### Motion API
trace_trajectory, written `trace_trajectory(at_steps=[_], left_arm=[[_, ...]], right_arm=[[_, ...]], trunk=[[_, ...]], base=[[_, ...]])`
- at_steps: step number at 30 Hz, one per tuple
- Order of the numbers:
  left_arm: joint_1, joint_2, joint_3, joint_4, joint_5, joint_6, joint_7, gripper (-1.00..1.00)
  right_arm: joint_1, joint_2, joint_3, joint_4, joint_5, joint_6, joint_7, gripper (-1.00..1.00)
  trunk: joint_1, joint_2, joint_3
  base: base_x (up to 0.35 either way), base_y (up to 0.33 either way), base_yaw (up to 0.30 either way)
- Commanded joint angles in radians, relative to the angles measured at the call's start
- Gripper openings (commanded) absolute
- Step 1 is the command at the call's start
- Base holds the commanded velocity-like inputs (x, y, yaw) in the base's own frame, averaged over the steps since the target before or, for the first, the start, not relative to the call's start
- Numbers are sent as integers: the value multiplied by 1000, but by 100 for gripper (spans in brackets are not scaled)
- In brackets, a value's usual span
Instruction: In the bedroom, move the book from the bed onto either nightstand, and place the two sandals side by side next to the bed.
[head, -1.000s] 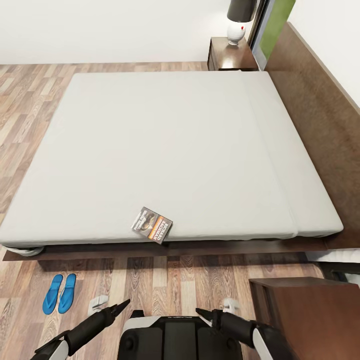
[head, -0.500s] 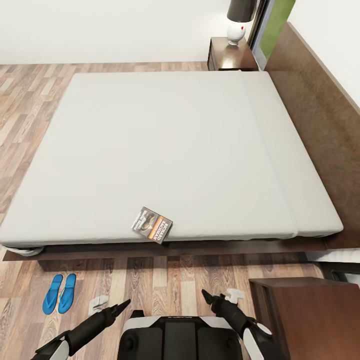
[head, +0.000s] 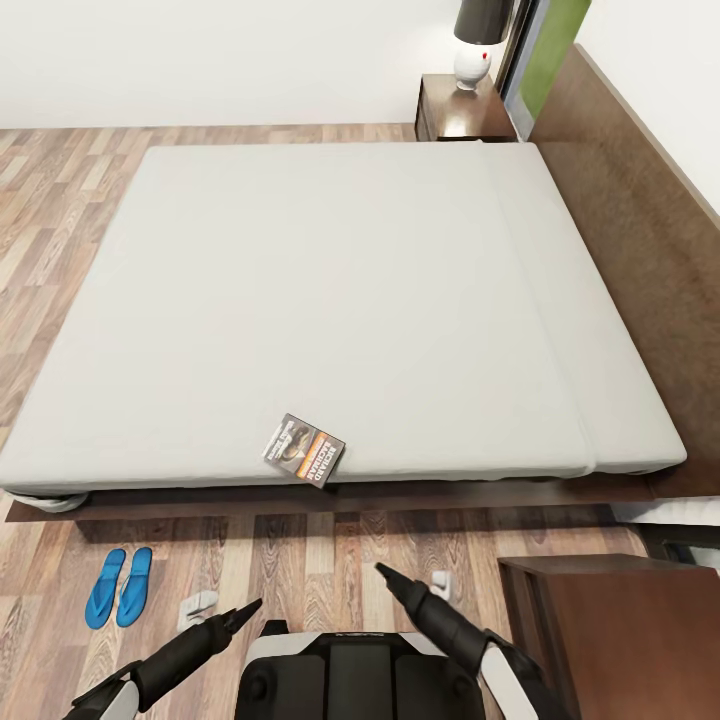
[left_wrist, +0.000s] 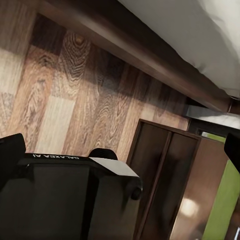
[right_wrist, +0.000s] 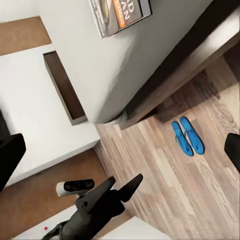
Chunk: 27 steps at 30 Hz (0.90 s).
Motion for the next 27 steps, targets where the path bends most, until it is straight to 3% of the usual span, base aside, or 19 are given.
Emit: trace_trajectory(at_steps=[1,18,27], left_arm=[[0,1,-4,0,10,9,-1,100],[0,-2,-6,1,10,9,-1,100],[0,-1,-6,1,10,9,-2,100]], right_arm=[[0,1,-2,0,-6,21,14,100],[0,3,2,13,-9,41,32,100],[0,2,1,13,-9,41,31,100]], trunk=[[1,-1,-1],[1,-1,-1],[1,-1,-1]], base=[[0,0,0],[0,0,1],[0,0,209]])
